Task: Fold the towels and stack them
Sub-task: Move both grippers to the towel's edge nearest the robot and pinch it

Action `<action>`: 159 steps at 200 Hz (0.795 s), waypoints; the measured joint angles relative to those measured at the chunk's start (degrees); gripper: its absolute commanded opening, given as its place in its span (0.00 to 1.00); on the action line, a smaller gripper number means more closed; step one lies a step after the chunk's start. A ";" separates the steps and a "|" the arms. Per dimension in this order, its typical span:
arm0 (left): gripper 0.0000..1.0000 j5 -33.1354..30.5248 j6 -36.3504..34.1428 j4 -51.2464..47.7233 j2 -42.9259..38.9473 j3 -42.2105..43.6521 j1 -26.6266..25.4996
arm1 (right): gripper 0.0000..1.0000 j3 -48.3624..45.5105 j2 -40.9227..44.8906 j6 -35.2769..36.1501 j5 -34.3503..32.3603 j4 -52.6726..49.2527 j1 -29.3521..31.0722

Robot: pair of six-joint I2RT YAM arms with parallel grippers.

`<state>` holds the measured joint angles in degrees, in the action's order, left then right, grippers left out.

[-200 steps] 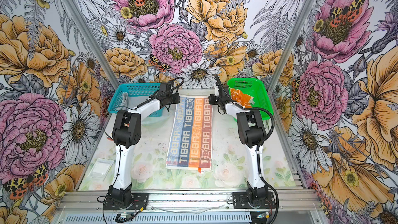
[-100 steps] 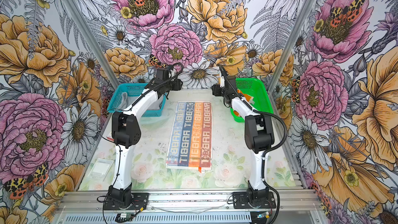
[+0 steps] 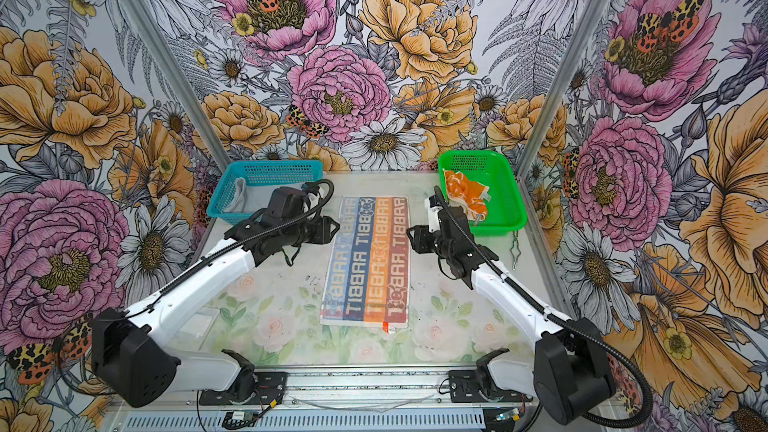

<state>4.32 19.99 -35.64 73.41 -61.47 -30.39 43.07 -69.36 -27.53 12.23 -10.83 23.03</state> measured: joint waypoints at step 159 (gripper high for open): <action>0.32 5.68 24.68 -2.40 -15.28 34.86 -7.26 | 0.46 -27.61 17.42 -34.21 -2.62 -6.95 23.65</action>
<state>10.00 44.66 -38.04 58.13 -26.61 -37.65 15.46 -51.94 -61.73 9.61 -17.78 46.68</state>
